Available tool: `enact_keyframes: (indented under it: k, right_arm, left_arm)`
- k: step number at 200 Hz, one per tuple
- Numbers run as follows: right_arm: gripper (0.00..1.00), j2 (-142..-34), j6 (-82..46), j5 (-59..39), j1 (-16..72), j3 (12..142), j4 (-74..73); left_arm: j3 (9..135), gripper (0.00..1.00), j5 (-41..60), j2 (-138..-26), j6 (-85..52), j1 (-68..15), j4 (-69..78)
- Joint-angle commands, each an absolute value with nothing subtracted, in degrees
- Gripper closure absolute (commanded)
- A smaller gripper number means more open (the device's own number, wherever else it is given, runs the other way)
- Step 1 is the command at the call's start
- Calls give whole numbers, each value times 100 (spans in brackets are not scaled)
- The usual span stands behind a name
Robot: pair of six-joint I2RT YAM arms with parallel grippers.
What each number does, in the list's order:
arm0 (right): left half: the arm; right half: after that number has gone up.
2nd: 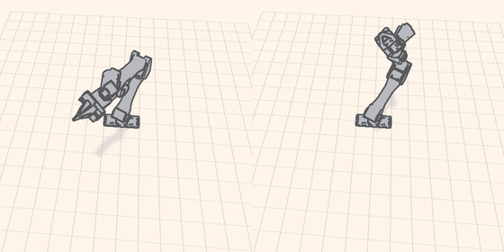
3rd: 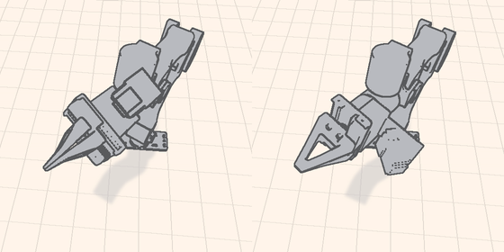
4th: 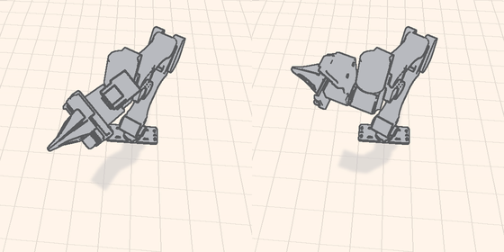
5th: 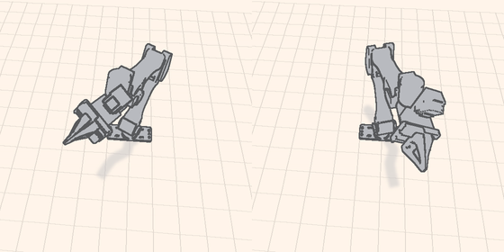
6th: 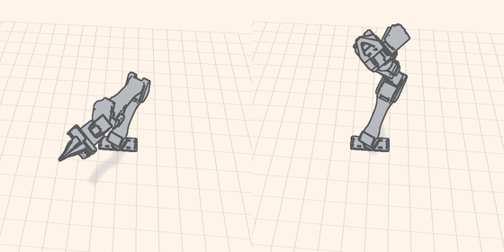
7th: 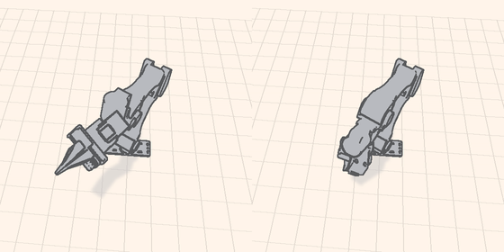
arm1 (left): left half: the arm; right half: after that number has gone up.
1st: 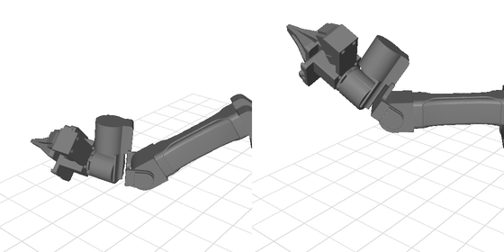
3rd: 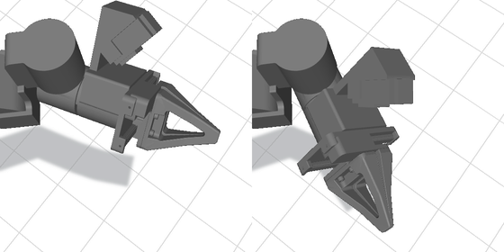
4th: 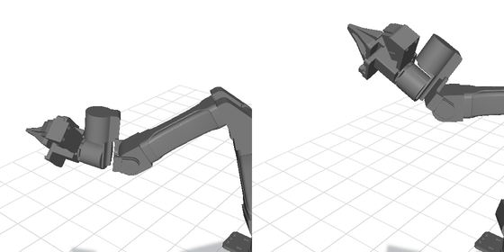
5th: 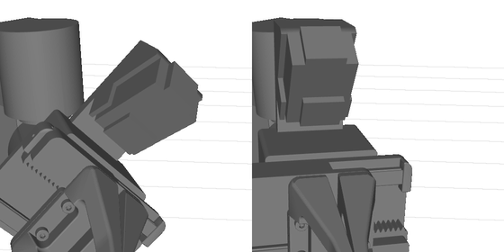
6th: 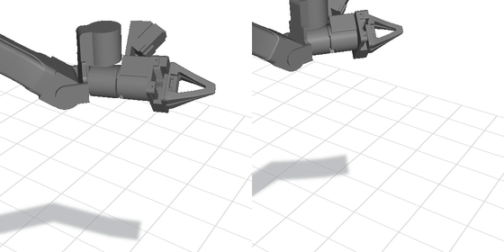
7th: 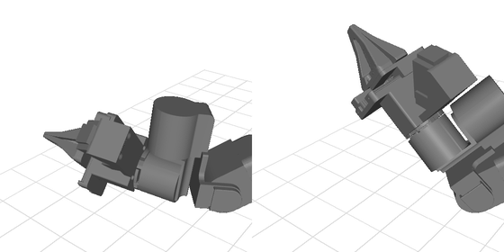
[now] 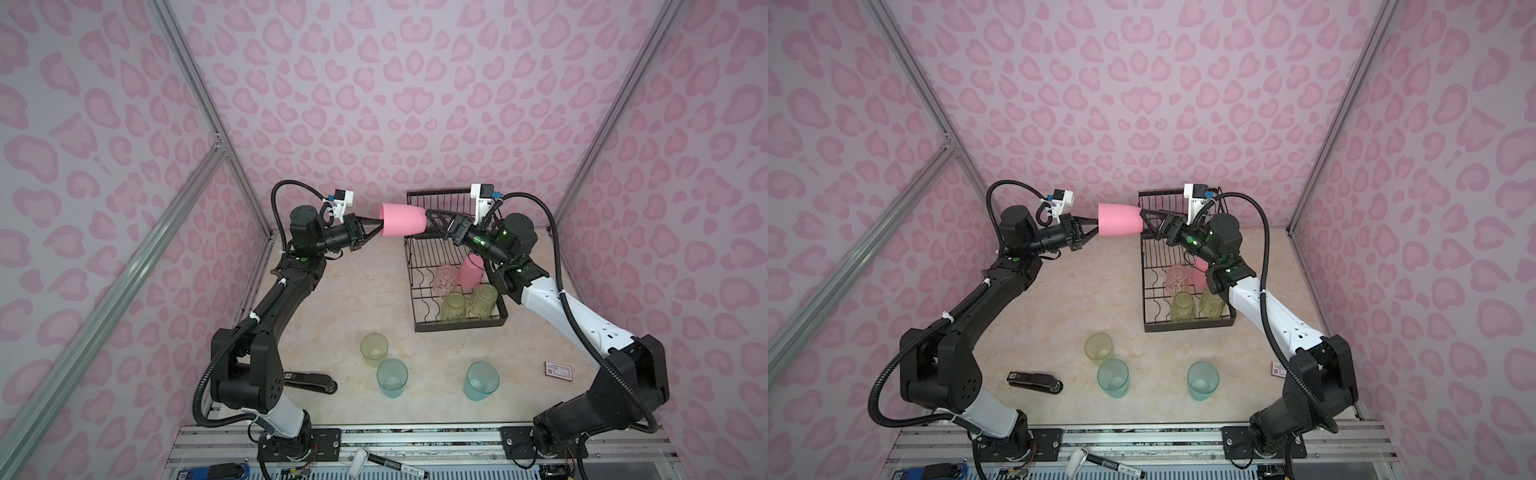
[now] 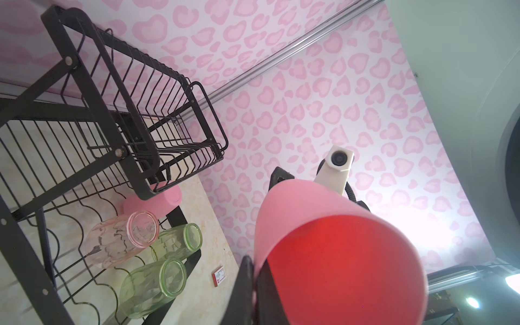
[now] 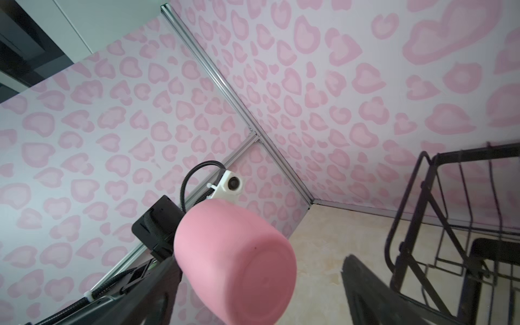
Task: Load the cups into the dish rack
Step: 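Bring the solid pink cup to the right gripper and grasp it with both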
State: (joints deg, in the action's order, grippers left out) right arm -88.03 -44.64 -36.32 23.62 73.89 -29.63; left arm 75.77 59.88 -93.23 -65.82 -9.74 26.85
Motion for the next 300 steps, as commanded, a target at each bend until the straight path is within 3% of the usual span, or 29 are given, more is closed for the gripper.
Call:
enact_keyframes:
  k: [1, 185, 300]
  right_arm:
    - [9, -8990, -4632, -3990, 2347, 7597, -3282]
    - [7, -10102, -5098, -4359, 2637, 8552, -3842]
    - [19, -10294, -5112, -4332, 2759, 8772, -3803]
  left_arm:
    - [7673, 97, 6099, -9496, -7162, -967, 3665]
    - [7743, 97, 5994, -10194, -8394, -1025, 5571]
    - [7822, 97, 5934, -10458, -8471, -1074, 5704]
